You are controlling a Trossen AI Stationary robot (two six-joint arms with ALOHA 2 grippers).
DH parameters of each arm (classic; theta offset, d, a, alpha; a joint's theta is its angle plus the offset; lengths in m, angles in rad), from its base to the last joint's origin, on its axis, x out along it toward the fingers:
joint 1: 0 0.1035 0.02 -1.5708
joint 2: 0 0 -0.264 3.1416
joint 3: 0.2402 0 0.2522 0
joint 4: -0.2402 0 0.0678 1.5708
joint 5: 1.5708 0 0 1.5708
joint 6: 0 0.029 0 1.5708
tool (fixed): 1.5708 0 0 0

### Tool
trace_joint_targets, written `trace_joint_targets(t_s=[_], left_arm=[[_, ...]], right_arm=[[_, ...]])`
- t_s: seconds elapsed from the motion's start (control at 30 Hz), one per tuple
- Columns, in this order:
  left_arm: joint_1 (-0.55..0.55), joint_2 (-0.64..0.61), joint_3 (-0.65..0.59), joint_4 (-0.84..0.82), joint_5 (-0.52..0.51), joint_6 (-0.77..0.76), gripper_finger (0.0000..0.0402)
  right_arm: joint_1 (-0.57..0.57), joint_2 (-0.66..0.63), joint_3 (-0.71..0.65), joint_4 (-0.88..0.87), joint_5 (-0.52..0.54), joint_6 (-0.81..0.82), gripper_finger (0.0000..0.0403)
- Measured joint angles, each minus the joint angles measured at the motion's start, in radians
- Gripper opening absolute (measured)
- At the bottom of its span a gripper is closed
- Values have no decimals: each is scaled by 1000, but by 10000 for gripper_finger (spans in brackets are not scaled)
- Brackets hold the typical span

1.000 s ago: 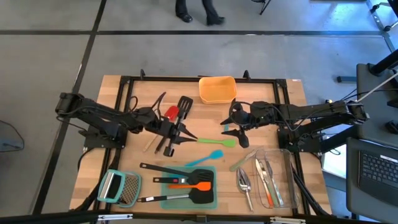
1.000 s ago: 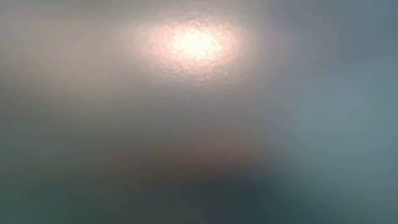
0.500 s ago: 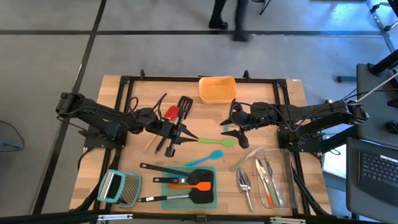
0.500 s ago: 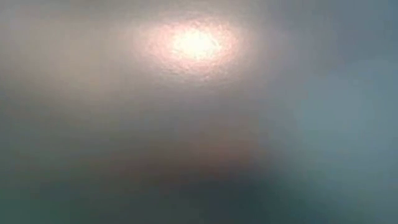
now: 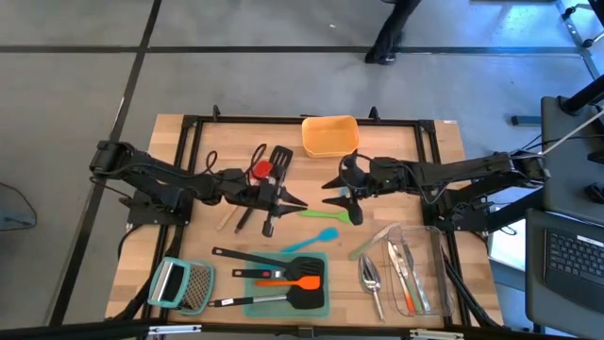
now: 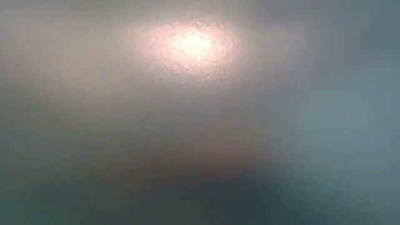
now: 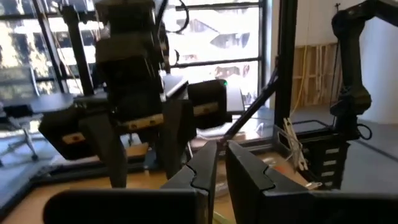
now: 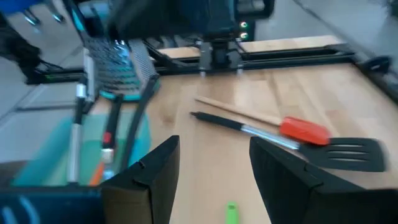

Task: Pick & Place Kitchen Items
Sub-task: Put the black spatula into the blue bin

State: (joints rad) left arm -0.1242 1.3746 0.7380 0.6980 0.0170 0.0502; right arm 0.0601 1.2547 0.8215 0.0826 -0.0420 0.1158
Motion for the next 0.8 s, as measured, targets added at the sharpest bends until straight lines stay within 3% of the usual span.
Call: trace_joint_targets(t_s=[0.33, 0.8], left_arm=[[2, 58, 0, 33, -25, -131, 29], [5, 57, 0, 70, -50, -105, 29]], right_arm=[[5, 13, 0, 36, -116, 34, 197], [8, 13, 0, 59, -116, 34, 197]])
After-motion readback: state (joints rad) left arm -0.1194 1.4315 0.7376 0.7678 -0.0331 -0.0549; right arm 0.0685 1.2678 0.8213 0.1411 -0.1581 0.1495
